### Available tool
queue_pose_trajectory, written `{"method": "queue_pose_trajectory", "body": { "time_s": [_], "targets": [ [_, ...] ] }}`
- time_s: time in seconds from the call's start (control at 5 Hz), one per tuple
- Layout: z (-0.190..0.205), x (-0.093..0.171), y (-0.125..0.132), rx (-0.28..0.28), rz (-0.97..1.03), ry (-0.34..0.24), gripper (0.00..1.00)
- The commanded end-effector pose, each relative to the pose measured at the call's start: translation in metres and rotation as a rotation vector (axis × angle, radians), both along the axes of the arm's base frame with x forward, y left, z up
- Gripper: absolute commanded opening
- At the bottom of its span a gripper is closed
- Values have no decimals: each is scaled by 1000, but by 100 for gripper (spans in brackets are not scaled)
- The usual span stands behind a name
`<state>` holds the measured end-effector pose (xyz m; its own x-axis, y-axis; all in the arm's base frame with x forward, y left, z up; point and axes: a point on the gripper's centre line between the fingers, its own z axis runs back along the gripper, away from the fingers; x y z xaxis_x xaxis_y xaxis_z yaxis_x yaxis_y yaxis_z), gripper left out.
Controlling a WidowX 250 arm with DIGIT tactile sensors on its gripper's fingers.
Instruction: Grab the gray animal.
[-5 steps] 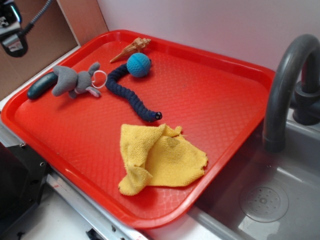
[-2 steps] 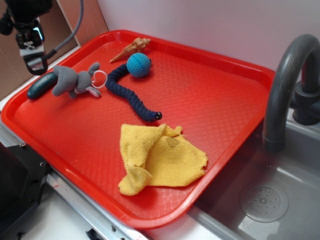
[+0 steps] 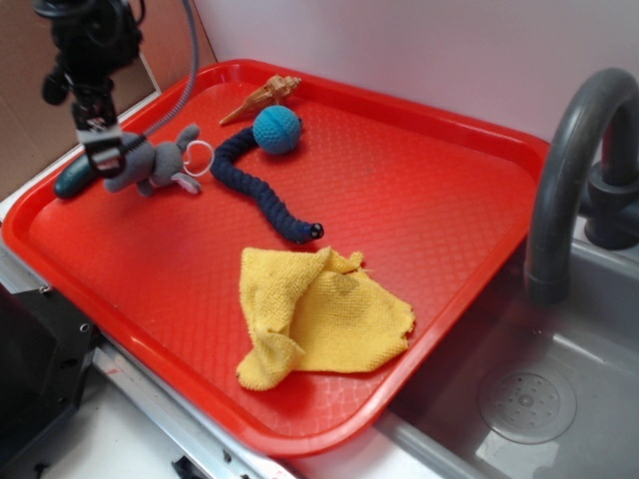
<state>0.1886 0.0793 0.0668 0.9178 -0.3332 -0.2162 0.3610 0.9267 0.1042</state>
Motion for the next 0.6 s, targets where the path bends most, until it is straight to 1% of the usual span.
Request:
{"method": "queue_pose_trajectory", "body": {
  "time_s": [0.0,0.2,0.4],
  "targets": [
    [-33,13,13,20,17,46,100],
    [-45,13,12,12,31,77,96],
    [-48,11,13,-1,48,74,0]
  ]
}}
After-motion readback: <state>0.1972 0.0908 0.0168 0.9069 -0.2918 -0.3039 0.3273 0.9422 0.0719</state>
